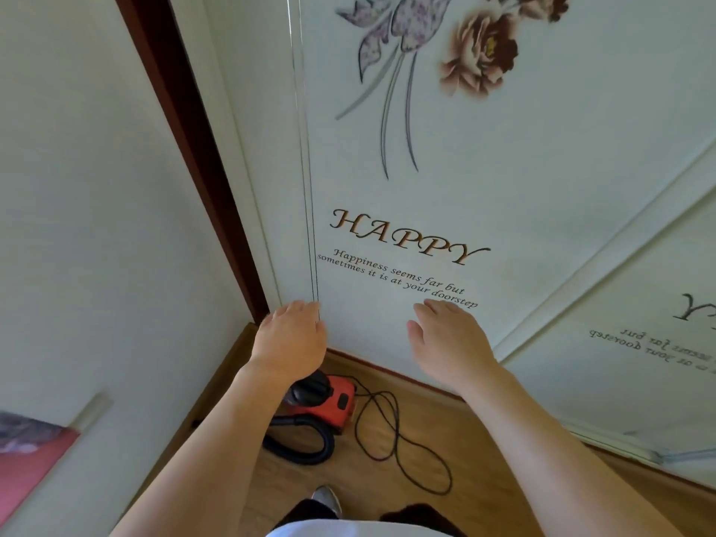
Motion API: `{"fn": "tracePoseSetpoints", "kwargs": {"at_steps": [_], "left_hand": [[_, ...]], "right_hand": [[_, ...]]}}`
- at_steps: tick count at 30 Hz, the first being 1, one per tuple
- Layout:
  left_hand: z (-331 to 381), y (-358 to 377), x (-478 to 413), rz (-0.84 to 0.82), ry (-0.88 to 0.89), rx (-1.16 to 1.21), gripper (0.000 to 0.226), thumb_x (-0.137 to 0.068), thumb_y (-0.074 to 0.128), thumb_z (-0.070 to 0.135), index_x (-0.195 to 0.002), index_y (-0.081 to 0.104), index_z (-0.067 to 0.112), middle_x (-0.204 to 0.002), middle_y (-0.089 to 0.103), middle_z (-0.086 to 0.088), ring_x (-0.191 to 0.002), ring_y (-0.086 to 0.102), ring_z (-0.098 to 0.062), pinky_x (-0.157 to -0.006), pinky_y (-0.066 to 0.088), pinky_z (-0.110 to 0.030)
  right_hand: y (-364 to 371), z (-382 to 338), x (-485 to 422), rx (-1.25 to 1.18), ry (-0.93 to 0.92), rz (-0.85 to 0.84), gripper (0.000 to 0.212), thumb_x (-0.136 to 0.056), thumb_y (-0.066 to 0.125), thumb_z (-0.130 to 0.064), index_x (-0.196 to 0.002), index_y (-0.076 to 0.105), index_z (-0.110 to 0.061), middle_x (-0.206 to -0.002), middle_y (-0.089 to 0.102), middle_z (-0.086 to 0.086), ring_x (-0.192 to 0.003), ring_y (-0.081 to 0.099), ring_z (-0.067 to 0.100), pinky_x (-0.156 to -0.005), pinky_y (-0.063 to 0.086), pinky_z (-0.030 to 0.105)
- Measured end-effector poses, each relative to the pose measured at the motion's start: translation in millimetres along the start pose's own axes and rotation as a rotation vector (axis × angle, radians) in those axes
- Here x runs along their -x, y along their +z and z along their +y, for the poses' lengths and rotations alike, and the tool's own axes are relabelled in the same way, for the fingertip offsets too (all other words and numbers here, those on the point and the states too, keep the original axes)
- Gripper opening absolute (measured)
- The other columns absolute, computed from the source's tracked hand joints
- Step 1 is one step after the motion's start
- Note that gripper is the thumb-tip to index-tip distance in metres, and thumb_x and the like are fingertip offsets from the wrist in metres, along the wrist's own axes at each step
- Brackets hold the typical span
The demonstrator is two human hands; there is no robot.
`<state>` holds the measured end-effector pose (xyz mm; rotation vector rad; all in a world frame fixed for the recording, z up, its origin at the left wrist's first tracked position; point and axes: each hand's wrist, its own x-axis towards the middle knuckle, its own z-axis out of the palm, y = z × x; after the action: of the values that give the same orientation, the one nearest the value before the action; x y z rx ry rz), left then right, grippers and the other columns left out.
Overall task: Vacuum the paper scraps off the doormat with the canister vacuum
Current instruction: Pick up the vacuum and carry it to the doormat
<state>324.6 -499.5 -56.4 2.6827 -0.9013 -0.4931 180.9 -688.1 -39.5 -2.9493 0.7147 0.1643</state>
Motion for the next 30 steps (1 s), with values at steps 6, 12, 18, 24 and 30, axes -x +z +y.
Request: {"fn": "tracePoseSetpoints", "kwargs": {"at_steps": [6, 12, 18, 24, 30], "left_hand": [[-18, -13, -16, 0.083, -0.121, 0.033, 0.022, -0.103, 0.034, 0.030, -0.100, 0.054, 0.021, -0.099, 0.058, 0.003, -0.101, 0.059, -0.023, -0.091, 0.050, -0.041], [-22, -18, -15, 0.149, -0.295, 0.026, 0.033, -0.105, 0.031, 0.032, -0.119, 0.057, 0.018, -0.119, 0.061, -0.002, -0.116, 0.056, -0.024, -0.102, 0.045, -0.041], [-4, -8, -15, 0.230, -0.531, 0.038, 0.042, -0.104, 0.028, 0.037, -0.131, 0.056, 0.021, -0.135, 0.059, 0.000, -0.130, 0.049, -0.025, -0.113, 0.038, -0.043], [30, 5, 5, 0.276, -0.756, 0.070, 0.046, -0.105, 0.028, 0.036, -0.143, 0.049, 0.019, -0.144, 0.053, -0.002, -0.138, 0.043, -0.026, -0.114, 0.031, -0.041], [41, 21, 31, 0.304, -0.911, 0.112, 0.047, -0.106, 0.030, 0.037, -0.145, 0.047, 0.018, -0.148, 0.051, -0.004, -0.140, 0.041, -0.028, -0.115, 0.030, -0.041]], "right_hand": [[-7, -19, -49, 0.021, -0.142, -0.078, 0.044, -0.105, 0.026, -0.034, -0.129, 0.055, -0.011, -0.125, 0.058, 0.002, -0.121, 0.052, 0.026, -0.103, 0.042, 0.039], [-7, -30, -97, 0.051, -0.329, -0.074, 0.034, -0.104, 0.029, -0.030, -0.116, 0.055, -0.012, -0.120, 0.059, 0.004, -0.112, 0.053, 0.025, -0.095, 0.044, 0.037], [-11, -27, -135, 0.051, -0.574, -0.107, 0.030, -0.104, 0.030, -0.028, -0.111, 0.055, -0.012, -0.114, 0.059, 0.004, -0.111, 0.053, 0.026, -0.093, 0.042, 0.038], [-9, -18, -151, 0.068, -0.794, -0.177, 0.043, -0.106, 0.030, -0.033, -0.135, 0.052, -0.011, -0.137, 0.057, 0.005, -0.129, 0.048, 0.026, -0.107, 0.039, 0.038], [10, -35, -155, 0.126, -0.962, -0.206, 0.044, -0.105, 0.029, -0.034, -0.136, 0.053, -0.012, -0.138, 0.057, 0.006, -0.127, 0.050, 0.026, -0.106, 0.041, 0.039]]}}
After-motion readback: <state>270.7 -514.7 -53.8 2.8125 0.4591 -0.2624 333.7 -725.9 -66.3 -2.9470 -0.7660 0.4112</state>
